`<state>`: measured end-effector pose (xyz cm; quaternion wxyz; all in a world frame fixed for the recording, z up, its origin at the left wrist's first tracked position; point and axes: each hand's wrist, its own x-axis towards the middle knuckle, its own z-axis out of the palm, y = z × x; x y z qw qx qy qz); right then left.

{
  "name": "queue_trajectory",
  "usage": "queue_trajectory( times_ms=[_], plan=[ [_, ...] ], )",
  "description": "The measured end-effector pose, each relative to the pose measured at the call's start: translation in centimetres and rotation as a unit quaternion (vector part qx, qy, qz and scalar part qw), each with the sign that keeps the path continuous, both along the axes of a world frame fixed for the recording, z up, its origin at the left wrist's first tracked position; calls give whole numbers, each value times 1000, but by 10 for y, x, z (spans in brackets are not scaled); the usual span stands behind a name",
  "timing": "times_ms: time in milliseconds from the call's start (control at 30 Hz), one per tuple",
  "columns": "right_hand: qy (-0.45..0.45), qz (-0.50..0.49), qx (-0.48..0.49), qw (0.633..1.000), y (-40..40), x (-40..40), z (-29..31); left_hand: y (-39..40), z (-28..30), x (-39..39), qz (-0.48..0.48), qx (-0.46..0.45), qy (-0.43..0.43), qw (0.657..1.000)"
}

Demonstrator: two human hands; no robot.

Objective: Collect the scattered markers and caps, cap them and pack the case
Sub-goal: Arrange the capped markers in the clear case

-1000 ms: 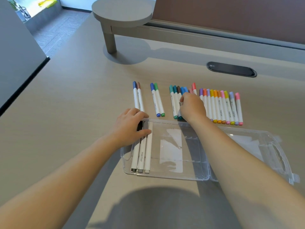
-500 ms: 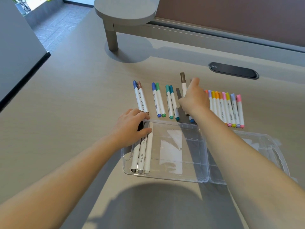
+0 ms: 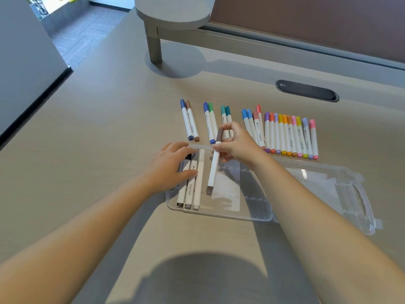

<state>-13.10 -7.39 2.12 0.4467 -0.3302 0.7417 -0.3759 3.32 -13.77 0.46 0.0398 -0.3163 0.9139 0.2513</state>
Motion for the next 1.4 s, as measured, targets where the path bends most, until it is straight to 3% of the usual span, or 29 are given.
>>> queue_trajectory(
  times_ms=[133,400,567,700,1133,1400],
  plan=[
    [-7,19,7,1000,4,10,-10,3,-3,5,10,0,-2,1000],
    [99,21,3,995,8,16,-24,10,-5,3,-6,-7,-4,1000],
    [260,3,7,966,16,3,-24,13,-10,-7,-31,-14,-51,998],
    [349,-2,66,935,23,-14,-27,11,-13,-12,-48,-25,-80,995],
    [349,18,102,931,18,-19,-26,5,-15,-15,-62,-71,-112,989],
    [345,75,84,932,-6,6,-24,-29,-11,4,72,-56,-26,995]
  ],
)
